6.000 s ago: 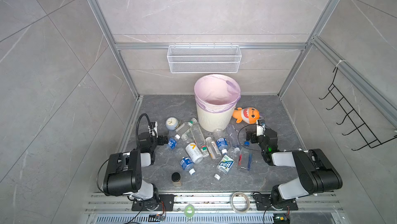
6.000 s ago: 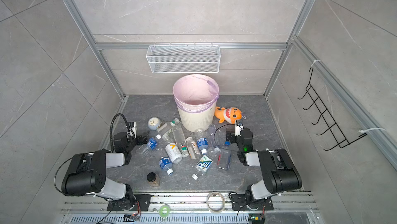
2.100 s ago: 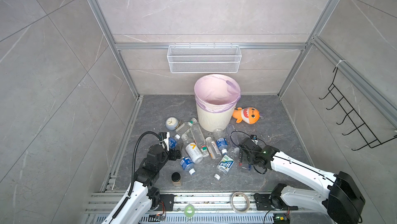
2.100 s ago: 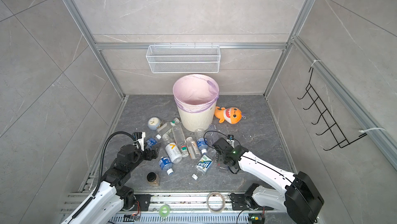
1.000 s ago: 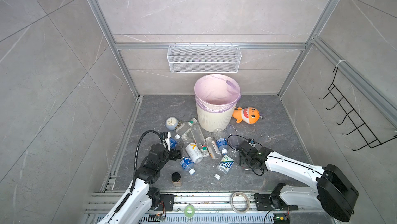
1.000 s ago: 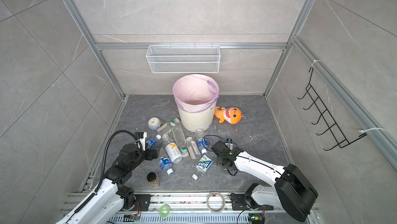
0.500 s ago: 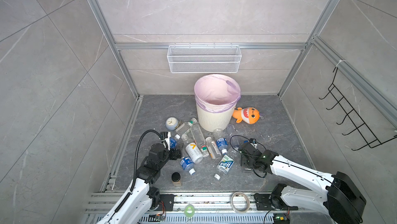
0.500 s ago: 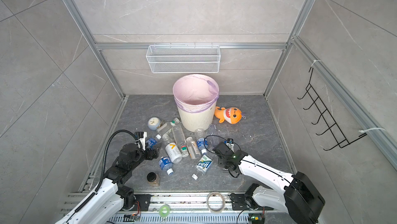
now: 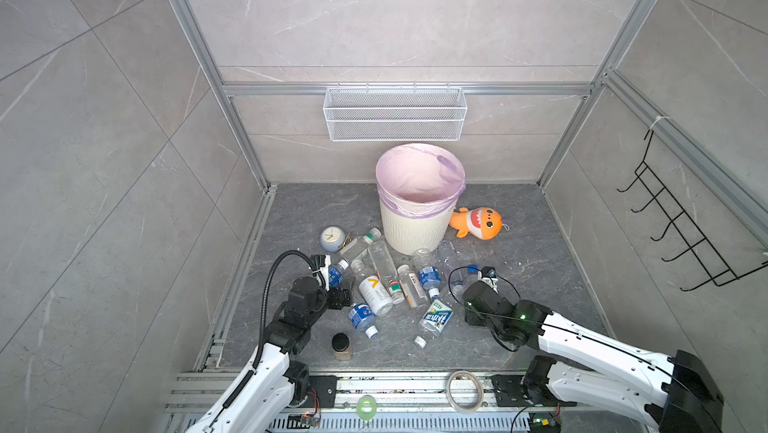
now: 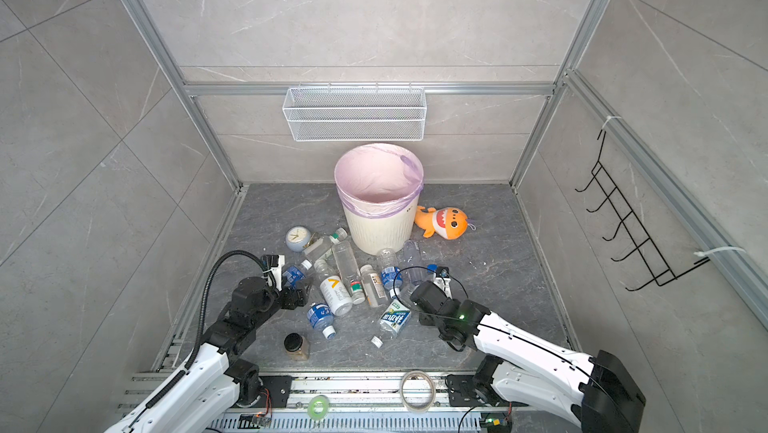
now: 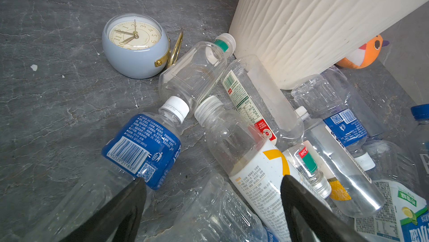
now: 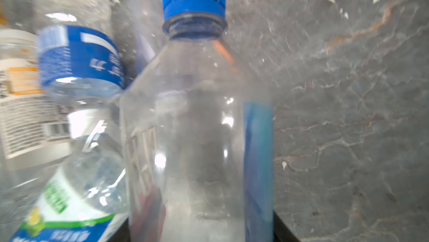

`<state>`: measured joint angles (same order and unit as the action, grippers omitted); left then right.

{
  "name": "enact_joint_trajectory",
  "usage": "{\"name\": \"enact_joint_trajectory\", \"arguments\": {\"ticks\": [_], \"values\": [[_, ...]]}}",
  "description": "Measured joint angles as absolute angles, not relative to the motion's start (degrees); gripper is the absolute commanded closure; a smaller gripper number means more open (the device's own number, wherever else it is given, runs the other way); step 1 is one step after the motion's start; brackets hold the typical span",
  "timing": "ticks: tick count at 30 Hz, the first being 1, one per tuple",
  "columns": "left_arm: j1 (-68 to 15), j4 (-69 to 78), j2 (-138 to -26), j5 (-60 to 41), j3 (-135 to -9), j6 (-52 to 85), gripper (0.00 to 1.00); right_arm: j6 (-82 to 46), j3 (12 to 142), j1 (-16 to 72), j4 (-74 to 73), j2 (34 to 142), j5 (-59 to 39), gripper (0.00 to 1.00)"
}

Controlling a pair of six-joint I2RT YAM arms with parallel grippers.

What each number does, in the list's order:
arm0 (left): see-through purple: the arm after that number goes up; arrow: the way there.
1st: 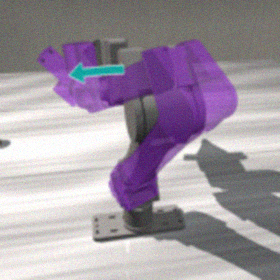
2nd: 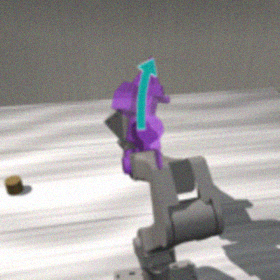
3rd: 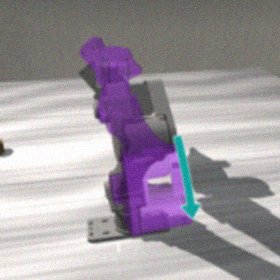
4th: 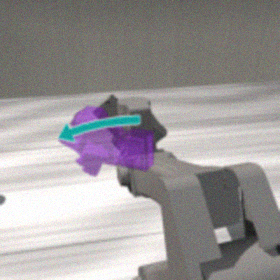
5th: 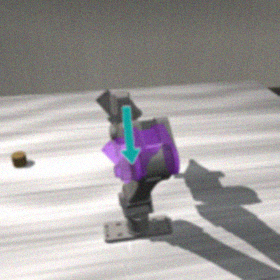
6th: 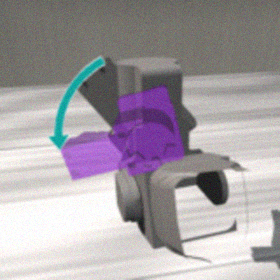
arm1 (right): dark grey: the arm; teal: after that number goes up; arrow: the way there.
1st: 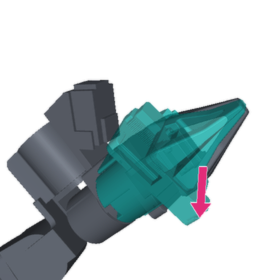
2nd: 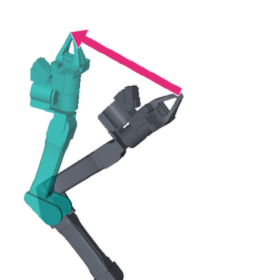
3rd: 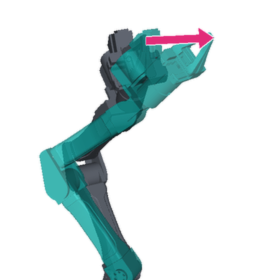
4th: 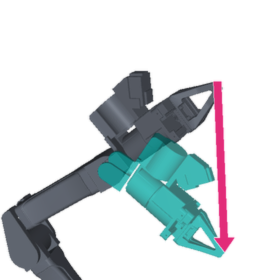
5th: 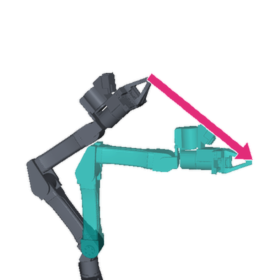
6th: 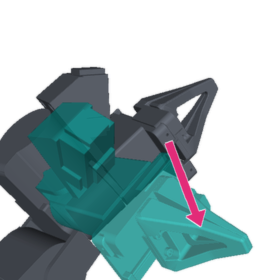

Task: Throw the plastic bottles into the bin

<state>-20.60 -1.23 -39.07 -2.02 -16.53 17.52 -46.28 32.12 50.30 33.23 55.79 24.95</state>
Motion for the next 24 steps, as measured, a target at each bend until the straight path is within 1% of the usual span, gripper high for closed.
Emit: {"name": "enact_joint_trajectory", "arguments": {"ticks": [12, 18, 21, 24], "values": [[-20.6, -1.2, -39.4, -2.0, -16.5, 17.5, 0.08, -40.8, 32.1, 61.4, 28.8, 49.9, 34.6, 0.43], [-20.6, -1.2, -39.4, -2.0, -16.5, 17.5, 0.08, -38.0, 32.2, 66.7, 26.0, 48.3, 40.0, 0.45], [-20.6, -1.2, -39.4, -2.0, -16.5, 17.5, 0.08, -36.5, 33.6, 69.2, 25.7, 47.5, 43.1, 0.45], [-20.6, -1.2, -39.4, -2.0, -16.5, 17.5, 0.08, -34.3, 37.6, 70.3, 25.2, 47.4, 45.5, 0.43]]}}
